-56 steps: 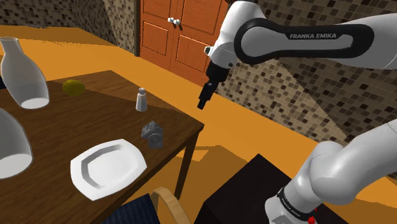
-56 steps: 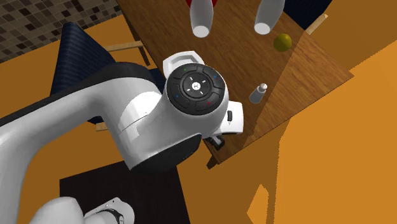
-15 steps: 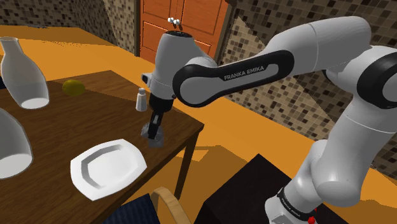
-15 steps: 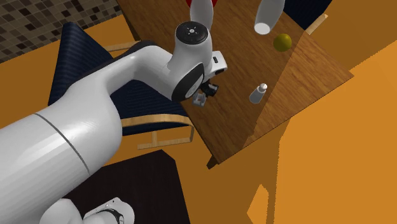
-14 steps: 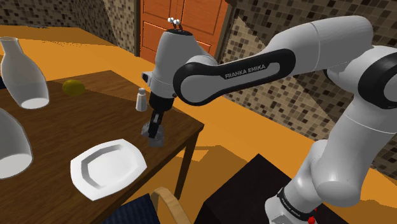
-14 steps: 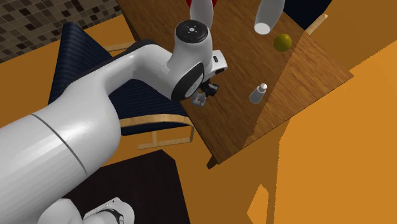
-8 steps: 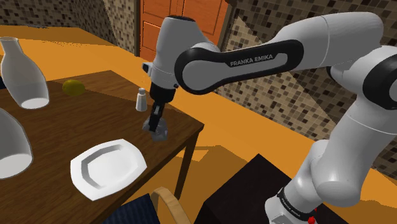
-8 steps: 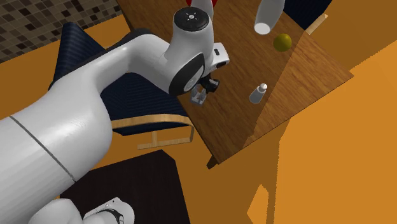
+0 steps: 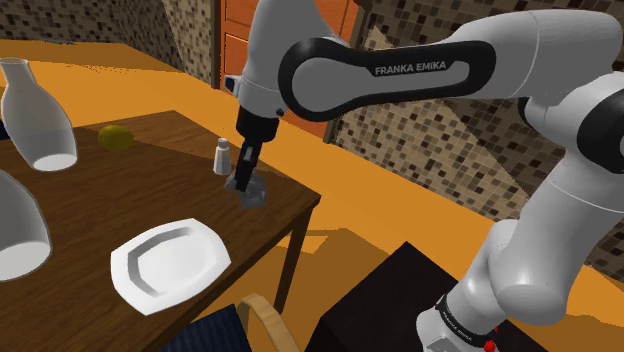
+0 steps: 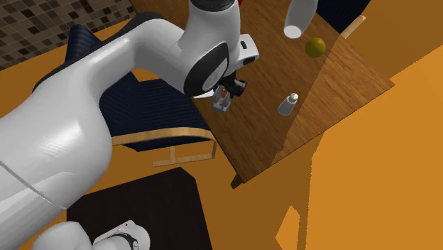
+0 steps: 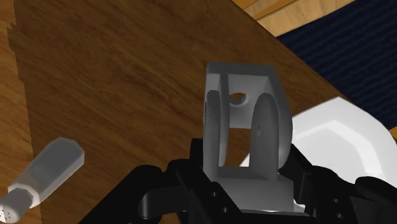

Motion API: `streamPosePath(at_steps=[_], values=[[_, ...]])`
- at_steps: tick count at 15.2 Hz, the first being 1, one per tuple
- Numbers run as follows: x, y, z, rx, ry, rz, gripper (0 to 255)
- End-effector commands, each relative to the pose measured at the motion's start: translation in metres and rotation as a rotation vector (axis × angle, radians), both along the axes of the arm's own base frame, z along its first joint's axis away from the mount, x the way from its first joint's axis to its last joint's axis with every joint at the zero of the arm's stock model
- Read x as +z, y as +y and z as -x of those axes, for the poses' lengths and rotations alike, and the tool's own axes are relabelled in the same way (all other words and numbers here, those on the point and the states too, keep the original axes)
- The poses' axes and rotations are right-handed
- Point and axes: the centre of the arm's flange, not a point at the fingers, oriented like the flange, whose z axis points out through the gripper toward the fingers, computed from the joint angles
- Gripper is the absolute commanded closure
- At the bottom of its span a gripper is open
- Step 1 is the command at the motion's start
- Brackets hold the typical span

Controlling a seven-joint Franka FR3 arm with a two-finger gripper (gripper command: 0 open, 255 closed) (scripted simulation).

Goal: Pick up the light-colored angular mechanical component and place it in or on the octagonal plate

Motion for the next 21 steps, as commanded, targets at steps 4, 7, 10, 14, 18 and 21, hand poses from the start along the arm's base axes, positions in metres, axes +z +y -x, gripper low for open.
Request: streamPosePath(at_steps=[4,7,10,14,18,21], values=[[0.010,0.052,0.008,0.000,0.000,0.000,255],[0.014,0.091,0.015,0.000,0.000,0.000,255],[0.018,0.130,0.021,0.000,0.000,0.000,255],[0.016,0.161,0.026,0.000,0.000,0.000,255],[-0.006,0.161,0.026,0.000,0.000,0.000,255],[-0.021,0.161,0.026,0.000,0.000,0.000,255]])
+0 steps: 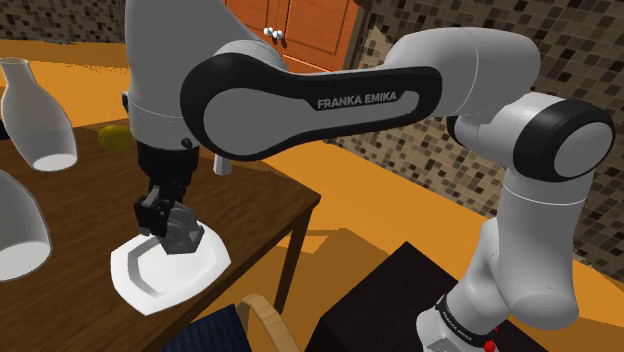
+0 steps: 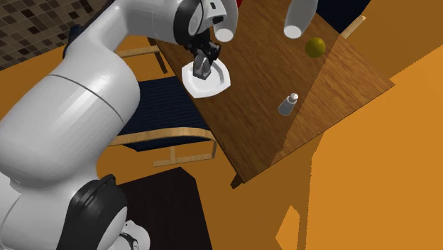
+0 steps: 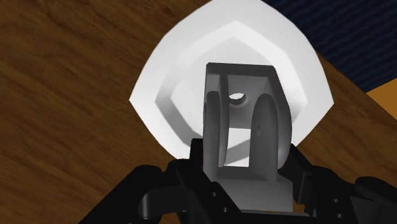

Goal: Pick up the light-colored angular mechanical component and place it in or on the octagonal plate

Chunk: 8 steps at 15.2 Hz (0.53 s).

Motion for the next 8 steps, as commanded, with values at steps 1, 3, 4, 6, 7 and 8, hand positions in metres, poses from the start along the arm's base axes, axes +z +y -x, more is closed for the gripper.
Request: streamPosePath(at_steps=[1,3,4,6,7,8], values=[[-0.010,0.000,0.000,0.000,-0.001,-0.001,255],[-0.021,0.000,0.000,0.000,-0.001,-0.001,255],[-0.026,0.000,0.000,0.000,-0.001,-0.001,255],[-0.037,0.000,0.000,0.000,-0.001,-0.001,255],[-0.042,0.000,0.000,0.000,-0.001,-0.001,255],[-0.048,0.000,0.000,0.000,-0.001,-0.001,255]])
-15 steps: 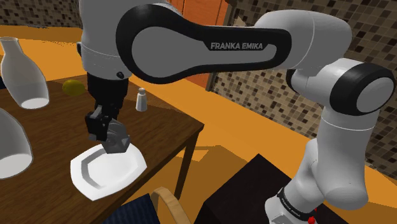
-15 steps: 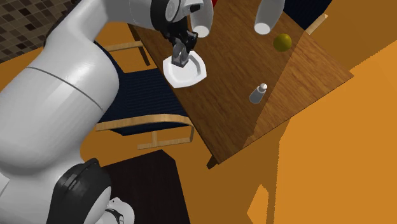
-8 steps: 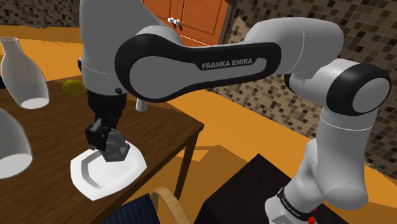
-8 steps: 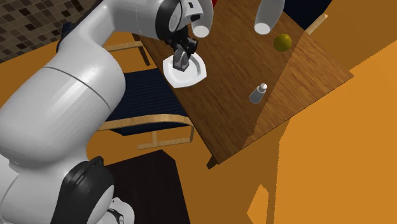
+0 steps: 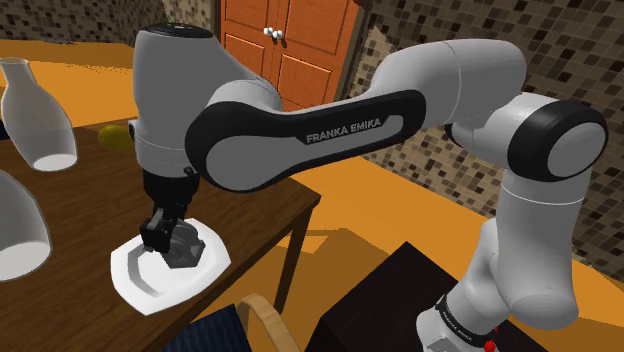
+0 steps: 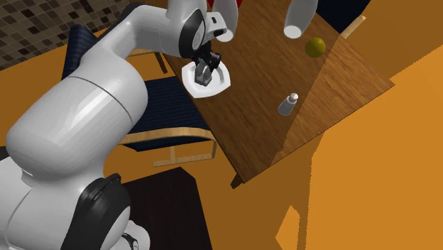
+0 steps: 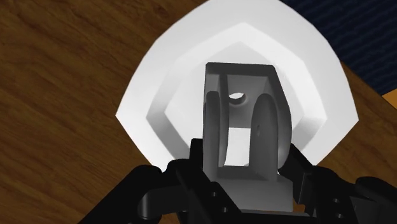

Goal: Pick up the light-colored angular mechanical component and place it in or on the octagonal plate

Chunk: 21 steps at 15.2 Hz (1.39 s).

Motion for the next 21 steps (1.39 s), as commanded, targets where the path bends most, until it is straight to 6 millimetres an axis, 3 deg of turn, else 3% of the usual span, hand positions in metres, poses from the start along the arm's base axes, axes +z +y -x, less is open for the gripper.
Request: streamPosePath(at_steps=[1,8,9,14,18,21], values=[[-0.005,0.000,0.001,0.000,0.000,-0.001,255],[-0.005,0.000,0.001,0.000,0.000,-0.001,255],[-0.005,0.000,0.001,0.000,0.000,-0.001,0],[-0.005,0.000,0.001,0.000,0.000,-0.001,0],[0.044,-0.004,0.005,0.000,0.000,-0.001,0],[0.044,-0.004,0.005,0.000,0.000,-0.001,0]])
